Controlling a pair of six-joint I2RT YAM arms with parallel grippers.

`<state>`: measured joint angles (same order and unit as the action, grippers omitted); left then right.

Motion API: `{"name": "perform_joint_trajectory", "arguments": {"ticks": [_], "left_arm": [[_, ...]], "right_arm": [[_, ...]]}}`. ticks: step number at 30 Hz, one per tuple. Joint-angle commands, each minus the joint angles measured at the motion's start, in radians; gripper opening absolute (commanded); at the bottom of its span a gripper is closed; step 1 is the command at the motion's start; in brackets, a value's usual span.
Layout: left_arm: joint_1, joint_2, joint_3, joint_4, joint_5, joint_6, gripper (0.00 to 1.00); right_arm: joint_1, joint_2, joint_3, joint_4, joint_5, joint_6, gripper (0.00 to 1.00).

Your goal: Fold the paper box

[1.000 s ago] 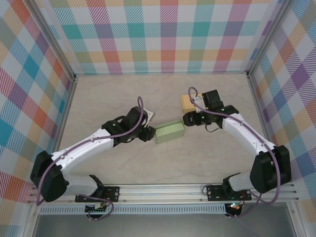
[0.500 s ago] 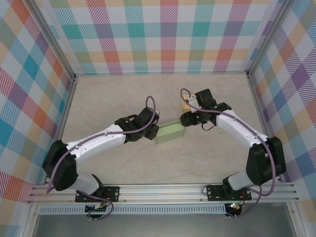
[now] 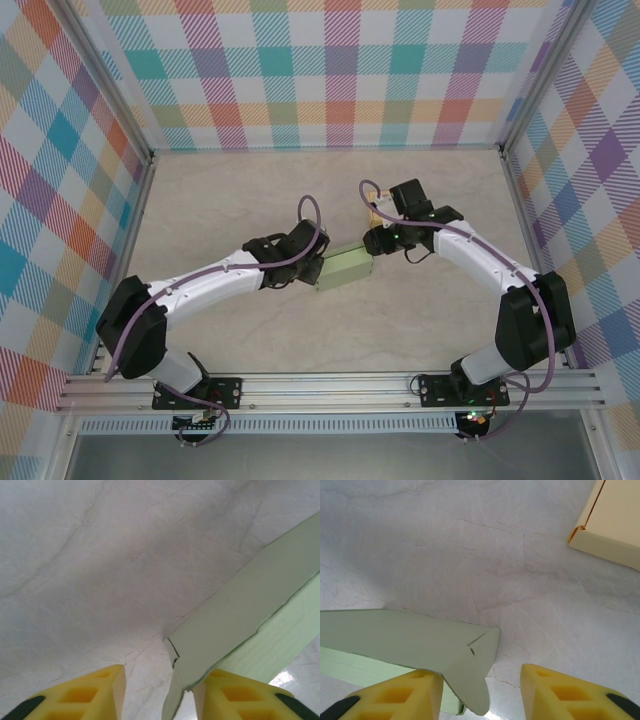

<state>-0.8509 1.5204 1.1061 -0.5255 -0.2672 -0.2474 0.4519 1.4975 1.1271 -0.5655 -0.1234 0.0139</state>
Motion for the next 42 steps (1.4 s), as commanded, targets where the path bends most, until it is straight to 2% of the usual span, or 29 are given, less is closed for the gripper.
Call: {"name": "perform_joint_trajectory", "arguments": {"ticks": [1,6,19,27,36,42], "left_arm": [[-0.02,0.017,0.029,-0.034,-0.01,-0.028,0.32],[-0.027,0.03,0.048,-0.062,-0.05,-0.036,0.15],[-0.04,0.067,0.081,-0.05,-0.046,-0.07,0.0],[-0.048,0.09,0.091,-0.03,-0.029,-0.104,0.0],[-0.063,0.112,0.097,-0.029,-0.015,-0.138,0.0],[-0.066,0.099,0.111,-0.022,-0.011,-0.155,0.06]], "right_arm": [[0.017,0.003,0.023,0.003,-0.01,-0.005,0.43],[0.027,-0.003,0.007,0.006,-0.008,0.01,0.38],[0.089,-0.016,0.003,-0.012,-0.005,0.121,0.29],[0.132,-0.017,-0.007,-0.014,0.011,0.197,0.21],[0.167,-0.016,-0.028,-0.023,0.078,0.251,0.2],[0.168,-0.044,-0.016,-0.03,0.086,0.261,0.2]]}}
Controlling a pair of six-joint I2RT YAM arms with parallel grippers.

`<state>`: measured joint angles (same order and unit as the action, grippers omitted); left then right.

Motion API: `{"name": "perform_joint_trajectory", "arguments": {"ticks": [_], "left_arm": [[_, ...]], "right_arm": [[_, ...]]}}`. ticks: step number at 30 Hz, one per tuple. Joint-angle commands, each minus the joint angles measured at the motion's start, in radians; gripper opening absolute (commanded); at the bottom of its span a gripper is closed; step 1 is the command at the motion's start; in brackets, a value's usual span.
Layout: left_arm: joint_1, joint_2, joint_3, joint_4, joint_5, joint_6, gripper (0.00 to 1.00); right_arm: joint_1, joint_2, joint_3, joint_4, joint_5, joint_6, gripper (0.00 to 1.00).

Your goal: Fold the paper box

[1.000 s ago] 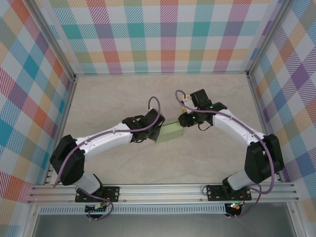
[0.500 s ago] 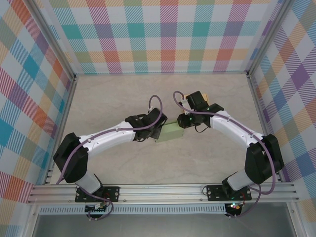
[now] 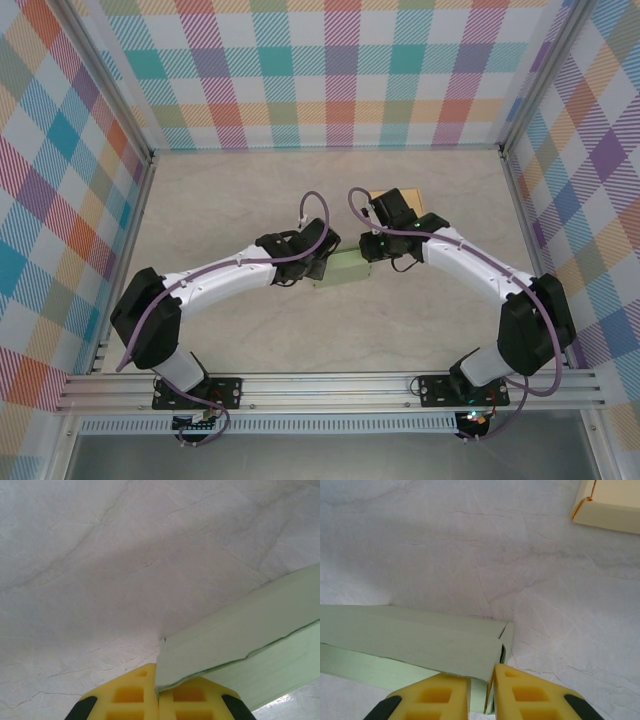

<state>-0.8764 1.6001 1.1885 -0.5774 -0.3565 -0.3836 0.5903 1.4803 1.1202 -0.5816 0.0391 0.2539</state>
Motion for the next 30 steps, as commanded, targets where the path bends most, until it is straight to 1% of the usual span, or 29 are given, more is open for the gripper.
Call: {"name": "perform_joint_trajectory", "arguments": {"ticks": [1,3,5,13,15,17,18,22,25,28,30], "left_arm": [[-0.039,0.018,0.032,0.03,0.08,-0.021,0.07],[-0.039,0.021,0.037,0.031,0.087,-0.027,0.08],[-0.039,0.023,0.037,0.032,0.092,-0.034,0.13],[-0.041,0.031,0.045,0.037,0.106,-0.048,0.14],[-0.042,0.031,0.046,0.04,0.1,-0.051,0.13],[-0.042,0.032,0.047,0.042,0.094,-0.053,0.05],[-0.042,0.033,0.046,0.046,0.096,-0.056,0.03],[-0.043,0.035,0.045,0.066,0.102,-0.07,0.03],[-0.044,0.032,0.046,0.071,0.106,-0.077,0.06],[-0.043,0.022,0.047,0.07,0.106,-0.078,0.14],[-0.043,0.015,0.046,0.067,0.096,-0.081,0.15]], "right_arm": [[0.029,-0.029,-0.006,-0.015,-0.083,0.022,0.2],[0.029,-0.032,-0.005,-0.017,-0.086,0.032,0.2],[0.03,-0.032,-0.01,-0.012,-0.088,0.04,0.2],[0.034,-0.026,-0.028,0.0,-0.093,0.054,0.2],[0.034,-0.028,-0.03,0.0,-0.092,0.055,0.2],[0.037,-0.028,-0.031,0.0,-0.093,0.057,0.19],[0.038,-0.028,-0.032,-0.001,-0.091,0.058,0.19],[0.046,-0.029,-0.049,0.008,-0.088,0.064,0.16],[0.047,-0.034,-0.065,0.016,-0.071,0.066,0.14],[0.048,-0.035,-0.07,0.013,-0.058,0.066,0.14],[0.049,-0.036,-0.069,0.012,-0.048,0.063,0.13]]}}
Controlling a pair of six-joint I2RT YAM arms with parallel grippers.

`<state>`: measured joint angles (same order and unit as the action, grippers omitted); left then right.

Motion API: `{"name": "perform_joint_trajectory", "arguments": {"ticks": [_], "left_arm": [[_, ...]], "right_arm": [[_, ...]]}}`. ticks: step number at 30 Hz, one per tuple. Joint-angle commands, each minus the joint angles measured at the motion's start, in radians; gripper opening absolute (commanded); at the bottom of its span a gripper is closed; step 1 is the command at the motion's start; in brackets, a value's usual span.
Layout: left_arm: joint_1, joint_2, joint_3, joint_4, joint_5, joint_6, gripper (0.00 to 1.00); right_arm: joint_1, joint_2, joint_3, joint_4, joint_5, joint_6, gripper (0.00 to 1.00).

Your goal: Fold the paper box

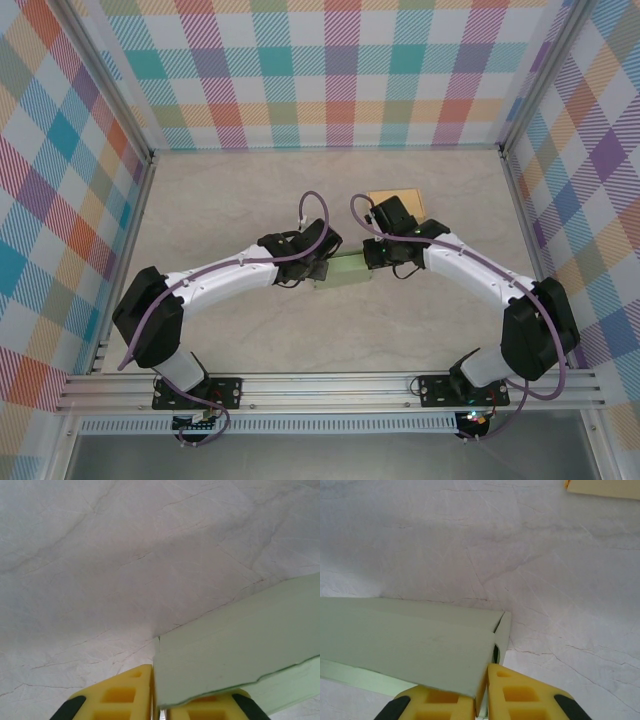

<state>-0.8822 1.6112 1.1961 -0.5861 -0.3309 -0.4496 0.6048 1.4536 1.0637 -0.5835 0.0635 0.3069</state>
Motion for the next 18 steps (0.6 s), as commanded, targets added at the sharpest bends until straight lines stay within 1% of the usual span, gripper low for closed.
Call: {"name": "perform_joint_trajectory", "arguments": {"ticks": [1,3,9,14,18], "left_arm": [[-0.037,0.001,0.039,0.075,0.064,-0.014,0.15],[-0.037,-0.001,0.043,0.068,0.052,-0.017,0.16],[-0.037,-0.013,0.05,0.058,0.027,-0.014,0.26],[-0.038,-0.026,0.058,0.037,0.008,-0.005,0.3],[-0.041,-0.041,0.06,0.031,-0.003,0.003,0.31]], "right_arm": [[0.035,-0.009,-0.013,0.014,-0.07,0.009,0.13],[0.035,-0.007,-0.013,0.015,-0.067,0.007,0.11],[0.034,-0.002,-0.013,0.016,-0.06,0.005,0.08],[0.035,-0.002,-0.01,0.012,-0.057,0.005,0.08],[0.037,0.001,-0.006,0.01,-0.056,0.005,0.07]]}}
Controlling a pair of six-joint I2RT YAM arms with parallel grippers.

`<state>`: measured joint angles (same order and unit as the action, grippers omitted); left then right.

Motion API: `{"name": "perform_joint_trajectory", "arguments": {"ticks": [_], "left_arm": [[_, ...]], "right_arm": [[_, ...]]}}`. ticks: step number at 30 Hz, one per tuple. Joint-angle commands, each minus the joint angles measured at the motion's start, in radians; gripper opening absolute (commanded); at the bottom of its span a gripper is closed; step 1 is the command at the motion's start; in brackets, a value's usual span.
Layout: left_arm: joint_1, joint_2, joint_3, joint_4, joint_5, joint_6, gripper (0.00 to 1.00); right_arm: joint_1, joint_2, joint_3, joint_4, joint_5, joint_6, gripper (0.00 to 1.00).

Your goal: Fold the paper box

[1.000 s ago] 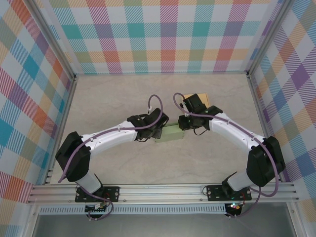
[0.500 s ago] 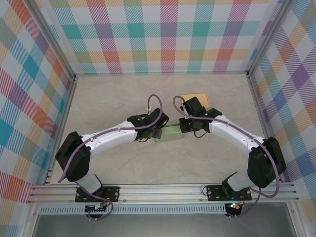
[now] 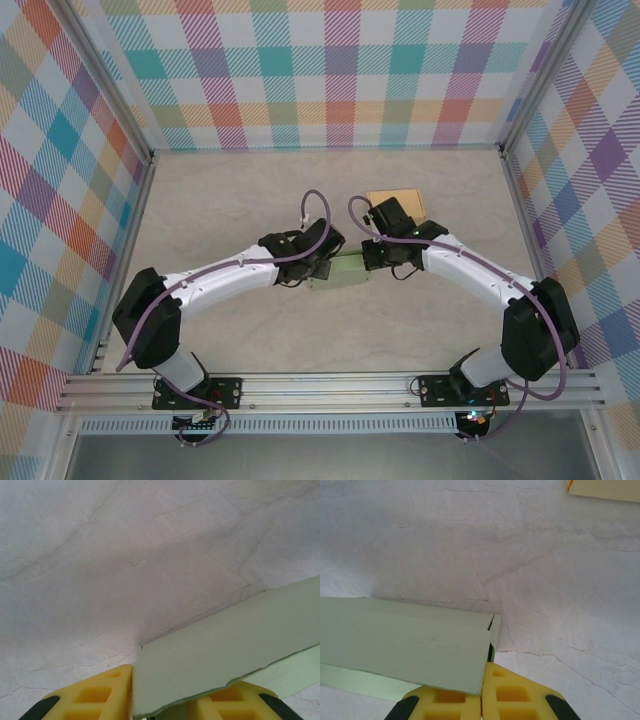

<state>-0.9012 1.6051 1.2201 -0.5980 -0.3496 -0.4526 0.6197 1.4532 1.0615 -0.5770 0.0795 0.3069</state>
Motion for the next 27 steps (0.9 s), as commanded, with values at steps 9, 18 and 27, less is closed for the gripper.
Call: {"name": "perform_joint_trajectory", "arguments": {"ticks": [9,18,27], "left_arm": [[-0.024,-0.022,0.056,-0.008,-0.036,0.024,0.14],[-0.024,0.022,0.069,0.012,0.007,0.022,0.08],[-0.024,0.028,0.008,0.052,0.001,-0.019,0.28]], "right_arm": [[0.023,0.001,0.003,-0.003,-0.075,0.001,0.08],[0.037,0.012,0.012,-0.02,-0.048,-0.005,0.08],[0.043,0.021,0.013,-0.021,-0.024,-0.006,0.07]]}}
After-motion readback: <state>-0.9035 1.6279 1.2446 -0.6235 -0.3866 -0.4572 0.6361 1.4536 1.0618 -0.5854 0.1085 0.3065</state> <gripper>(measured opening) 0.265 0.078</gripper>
